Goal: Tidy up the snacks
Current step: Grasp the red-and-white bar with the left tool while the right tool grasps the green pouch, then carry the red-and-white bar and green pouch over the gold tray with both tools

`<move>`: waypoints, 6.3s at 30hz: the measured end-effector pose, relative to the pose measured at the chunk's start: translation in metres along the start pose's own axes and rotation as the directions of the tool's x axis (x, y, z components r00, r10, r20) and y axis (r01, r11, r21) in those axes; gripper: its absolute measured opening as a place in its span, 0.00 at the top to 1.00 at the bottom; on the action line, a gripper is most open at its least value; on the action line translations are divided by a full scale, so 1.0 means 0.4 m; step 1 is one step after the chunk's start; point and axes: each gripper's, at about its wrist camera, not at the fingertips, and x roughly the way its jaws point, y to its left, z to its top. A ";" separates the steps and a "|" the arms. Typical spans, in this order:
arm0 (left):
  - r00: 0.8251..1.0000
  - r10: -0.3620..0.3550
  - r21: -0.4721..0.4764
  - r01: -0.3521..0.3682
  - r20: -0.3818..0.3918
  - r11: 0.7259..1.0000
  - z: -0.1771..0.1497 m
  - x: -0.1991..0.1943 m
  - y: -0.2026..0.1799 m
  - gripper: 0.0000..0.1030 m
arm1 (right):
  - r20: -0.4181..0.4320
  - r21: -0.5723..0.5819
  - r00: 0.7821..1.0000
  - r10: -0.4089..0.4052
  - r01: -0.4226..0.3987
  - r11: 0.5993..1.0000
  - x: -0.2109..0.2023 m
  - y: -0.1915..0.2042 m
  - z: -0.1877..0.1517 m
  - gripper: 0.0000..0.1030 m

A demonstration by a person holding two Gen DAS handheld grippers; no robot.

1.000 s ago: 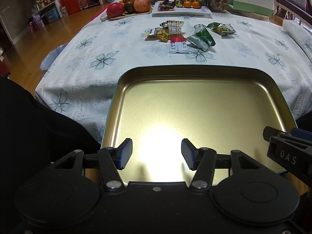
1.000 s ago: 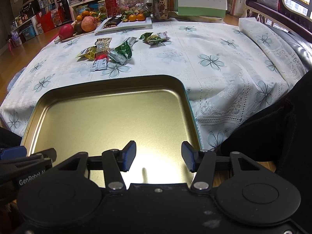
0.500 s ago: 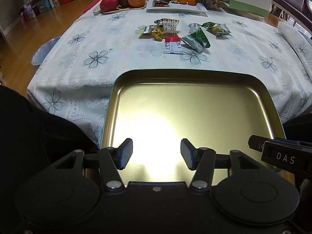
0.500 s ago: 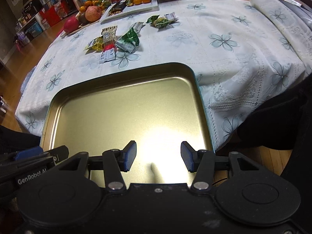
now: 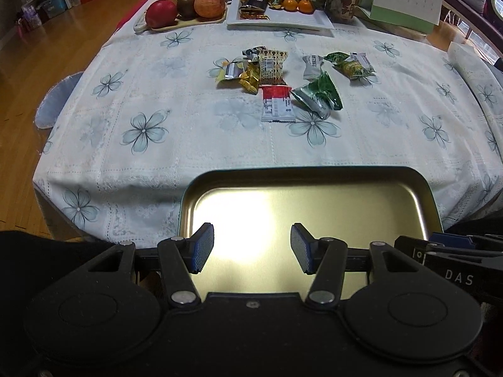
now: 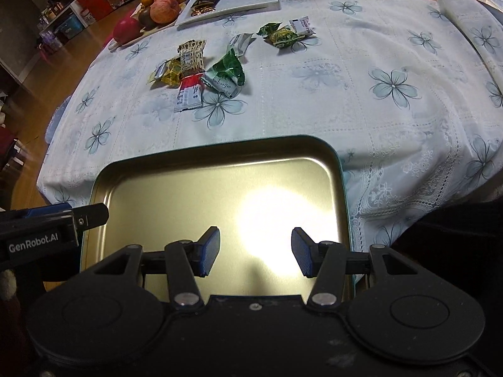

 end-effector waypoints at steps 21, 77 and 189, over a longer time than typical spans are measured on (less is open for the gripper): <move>1.000 0.007 -0.019 -0.007 -0.013 1.000 0.288 0.148 0.034 0.43 | -0.001 0.063 1.000 -0.025 0.025 0.998 0.124 -0.052 0.373 0.48; 0.956 -0.135 -0.169 0.093 -0.261 0.981 0.437 0.440 -0.026 0.44 | -0.131 0.164 0.991 0.015 0.007 0.986 0.352 -0.046 0.520 0.60; 0.993 -0.076 -0.189 0.058 -0.091 0.980 -0.158 0.067 0.052 0.58 | 0.059 0.188 0.992 0.109 -0.118 0.975 0.028 -0.045 -0.156 0.60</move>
